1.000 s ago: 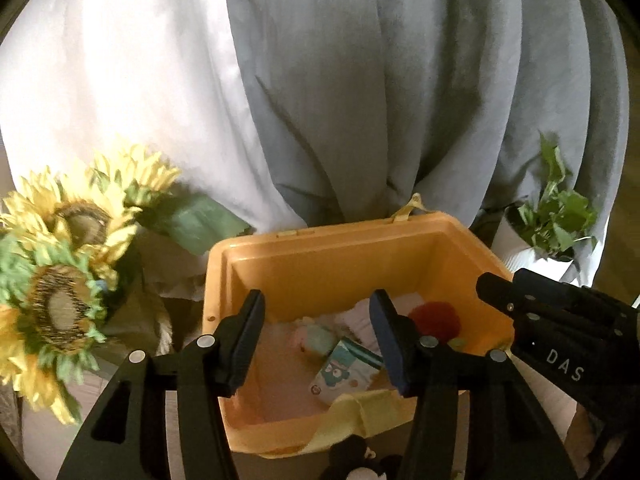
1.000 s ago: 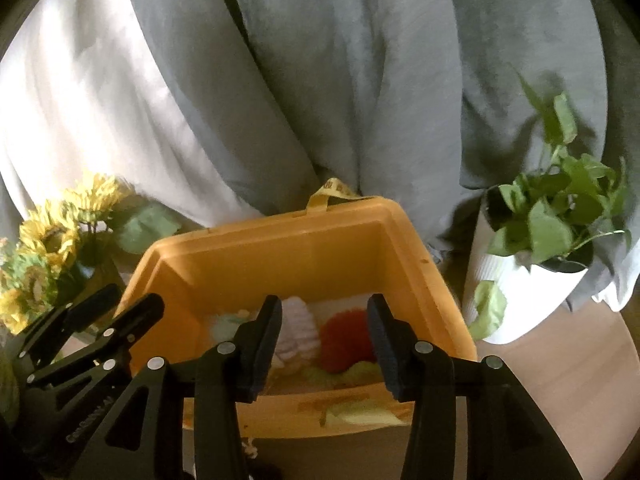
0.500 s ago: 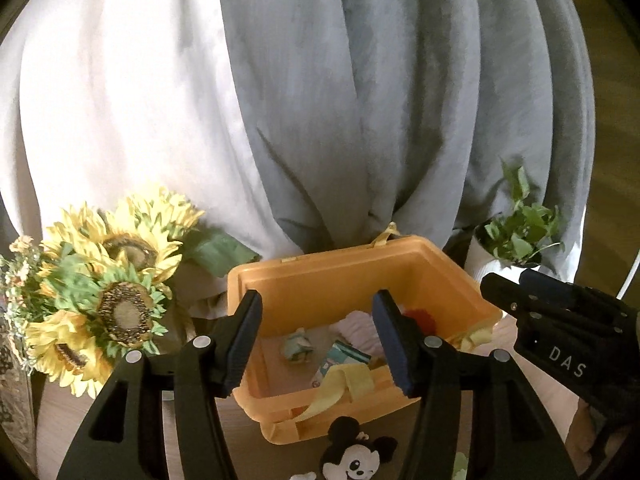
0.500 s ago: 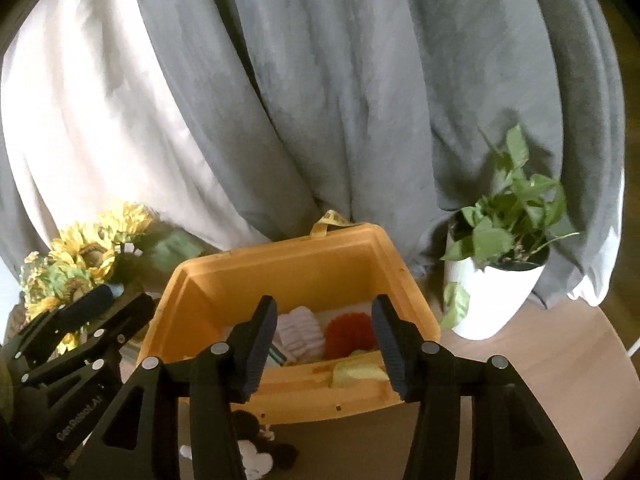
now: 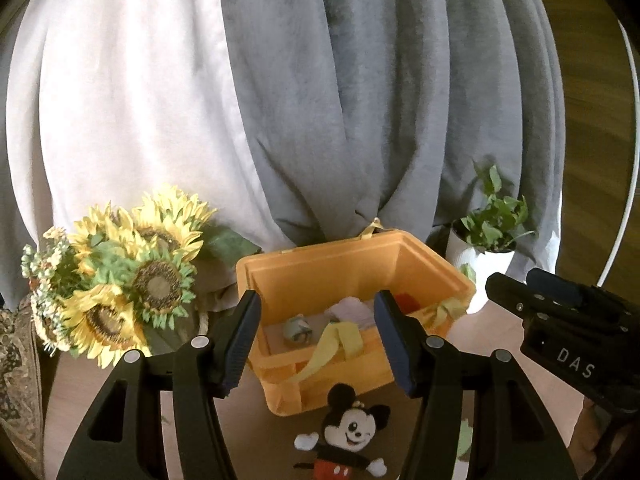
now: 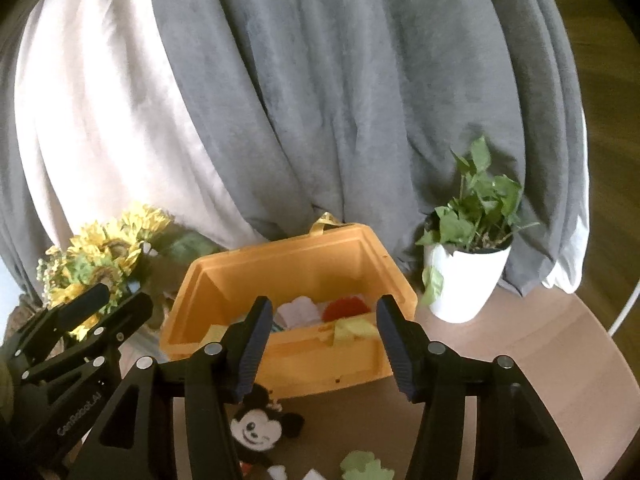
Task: Organize soft objects
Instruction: 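Move both open tools back toward the Mickey plush and white tissue, then grasp the Mickey Mouse plush with the left tool while the right tool grasps the white tissue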
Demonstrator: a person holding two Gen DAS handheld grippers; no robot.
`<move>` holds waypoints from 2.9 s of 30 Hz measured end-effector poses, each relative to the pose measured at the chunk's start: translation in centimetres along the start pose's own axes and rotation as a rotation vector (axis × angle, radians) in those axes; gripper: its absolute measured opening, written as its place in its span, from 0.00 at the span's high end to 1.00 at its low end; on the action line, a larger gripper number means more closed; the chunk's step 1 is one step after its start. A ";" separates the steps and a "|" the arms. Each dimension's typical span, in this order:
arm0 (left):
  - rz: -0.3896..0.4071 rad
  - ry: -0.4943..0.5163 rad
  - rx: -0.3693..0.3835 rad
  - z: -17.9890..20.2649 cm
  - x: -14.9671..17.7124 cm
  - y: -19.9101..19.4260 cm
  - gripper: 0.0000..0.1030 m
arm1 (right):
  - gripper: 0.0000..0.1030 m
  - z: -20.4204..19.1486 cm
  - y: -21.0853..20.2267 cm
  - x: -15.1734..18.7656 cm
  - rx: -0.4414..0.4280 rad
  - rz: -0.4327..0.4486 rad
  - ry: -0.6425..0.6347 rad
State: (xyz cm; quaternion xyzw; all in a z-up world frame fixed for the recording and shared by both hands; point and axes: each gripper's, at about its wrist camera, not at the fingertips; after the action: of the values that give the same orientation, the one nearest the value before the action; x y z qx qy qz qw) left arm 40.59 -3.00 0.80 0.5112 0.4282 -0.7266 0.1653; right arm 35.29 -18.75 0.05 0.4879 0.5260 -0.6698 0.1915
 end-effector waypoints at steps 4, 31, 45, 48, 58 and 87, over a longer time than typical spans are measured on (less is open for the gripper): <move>-0.005 0.010 0.010 0.2 1.0 -1.3 0.44 | 0.46 0.0 -1.7 1.1 0.013 0.008 0.012; -0.053 0.055 0.076 0.7 8.2 -5.4 0.42 | 0.46 0.5 -7.6 9.1 0.084 -0.006 0.113; -0.169 0.070 0.106 0.1 11.4 -2.8 0.42 | 0.46 0.2 -5.3 13.1 0.092 -0.113 0.132; -0.197 0.070 0.115 0.0 12.1 -2.1 0.42 | 0.46 0.3 -4.8 13.9 0.108 -0.141 0.145; -0.285 0.084 0.119 -0.8 14.9 0.1 0.42 | 0.46 0.3 -2.4 16.7 0.136 -0.249 0.153; -0.392 0.058 0.177 -1.5 17.8 7.0 0.42 | 0.62 0.1 2.2 19.3 0.141 -0.351 0.218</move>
State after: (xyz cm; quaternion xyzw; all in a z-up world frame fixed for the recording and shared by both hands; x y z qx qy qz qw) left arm 38.76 -2.32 -18.29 0.4514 0.4586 -0.7645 -0.0374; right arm 28.29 -14.73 -17.58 0.4706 0.5722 -0.6714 -0.0207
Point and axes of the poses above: each gripper's, at about its wrist camera, not at the fingertips, and y roughly the way its jaws point, z to its right, x to its underside, and after that the axes turned 14 degrees about x, right-handed
